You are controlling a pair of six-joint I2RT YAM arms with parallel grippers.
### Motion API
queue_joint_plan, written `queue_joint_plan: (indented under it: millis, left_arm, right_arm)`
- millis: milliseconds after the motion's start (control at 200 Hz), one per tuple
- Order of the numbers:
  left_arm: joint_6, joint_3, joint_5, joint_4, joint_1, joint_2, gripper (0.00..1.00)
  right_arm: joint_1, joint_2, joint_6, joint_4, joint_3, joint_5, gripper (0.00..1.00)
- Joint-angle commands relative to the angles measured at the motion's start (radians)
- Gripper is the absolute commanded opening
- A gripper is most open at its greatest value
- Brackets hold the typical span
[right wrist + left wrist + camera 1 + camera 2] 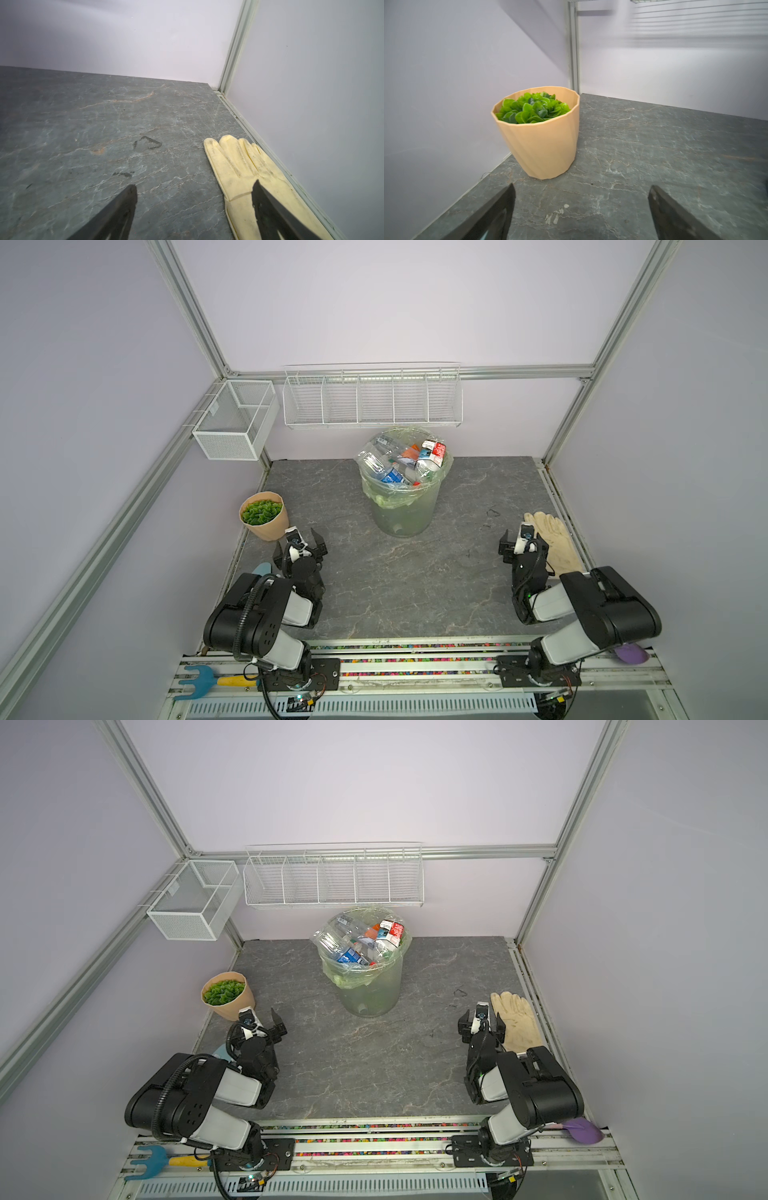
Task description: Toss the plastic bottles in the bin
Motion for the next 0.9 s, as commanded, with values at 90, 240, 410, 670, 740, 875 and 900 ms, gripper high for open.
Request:
queue_joint_plan:
  millis: [90, 240, 410, 670, 740, 875, 900]
  left_arm:
    - [0.103, 0.041, 0.221, 0.024, 0.01, 0.077, 0.99]
    - [0.108, 0.043, 0.223, 0.047, 0.01, 0.093, 0.99]
    - [0.103, 0.053, 0.217, 0.035, 0.014, 0.092, 0.99]
    - [-0.013, 0.255, 0.267, -0.416, 0.116, 0.014, 0.99]
    - [-0.057, 0.305, 0.354, -0.531, 0.17, -0.001, 0.99]
    - [-0.052, 0.295, 0.36, -0.497, 0.172, 0.008, 0.99]
    - [-0.053, 0.296, 0.36, -0.499, 0.172, 0.007, 0.99]
  right_arm:
    - [-0.013, 0.042, -0.038, 0.051, 0.024, -0.085, 0.89]
    - [-0.032, 0.032, -0.013, -0.077, 0.083, -0.077, 0.89]
    - [-0.114, -0.015, 0.083, -0.411, 0.225, -0.143, 0.89]
    - [-0.126, -0.014, 0.089, -0.417, 0.228, -0.165, 0.89]
    - [-0.126, -0.014, 0.089, -0.42, 0.229, -0.166, 0.89]
    - [-0.128, -0.016, 0.089, -0.419, 0.228, -0.166, 0.89]
    - [-0.126, -0.015, 0.088, -0.419, 0.228, -0.166, 0.89]
